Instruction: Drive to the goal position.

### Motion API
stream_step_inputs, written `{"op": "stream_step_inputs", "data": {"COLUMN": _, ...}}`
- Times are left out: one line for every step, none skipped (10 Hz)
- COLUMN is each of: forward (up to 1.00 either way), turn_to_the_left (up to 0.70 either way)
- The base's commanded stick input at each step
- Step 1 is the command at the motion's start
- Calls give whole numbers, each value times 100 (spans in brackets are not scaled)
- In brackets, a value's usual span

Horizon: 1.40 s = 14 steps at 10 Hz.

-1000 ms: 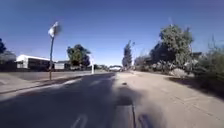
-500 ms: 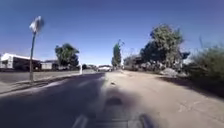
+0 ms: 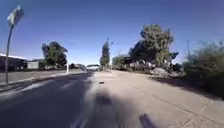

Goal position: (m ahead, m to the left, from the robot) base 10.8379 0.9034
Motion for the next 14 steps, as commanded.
{"op": "stream_step_inputs", "data": {"forward": 100, "turn_to_the_left": -27}}
{"op": "stream_step_inputs", "data": {"forward": 100, "turn_to_the_left": -27}}
{"op": "stream_step_inputs", "data": {"forward": 100, "turn_to_the_left": -27}}
{"op": "stream_step_inputs", "data": {"forward": 100, "turn_to_the_left": -27}}
{"op": "stream_step_inputs", "data": {"forward": 100, "turn_to_the_left": -27}}
{"op": "stream_step_inputs", "data": {"forward": 100, "turn_to_the_left": -27}}
{"op": "stream_step_inputs", "data": {"forward": 100, "turn_to_the_left": -27}}
{"op": "stream_step_inputs", "data": {"forward": 100, "turn_to_the_left": -27}}
{"op": "stream_step_inputs", "data": {"forward": 100, "turn_to_the_left": -27}}
{"op": "stream_step_inputs", "data": {"forward": 100, "turn_to_the_left": -27}}
{"op": "stream_step_inputs", "data": {"forward": 100, "turn_to_the_left": -27}}
{"op": "stream_step_inputs", "data": {"forward": 100, "turn_to_the_left": -27}}
{"op": "stream_step_inputs", "data": {"forward": 100, "turn_to_the_left": -27}}
{"op": "stream_step_inputs", "data": {"forward": 100, "turn_to_the_left": -27}}
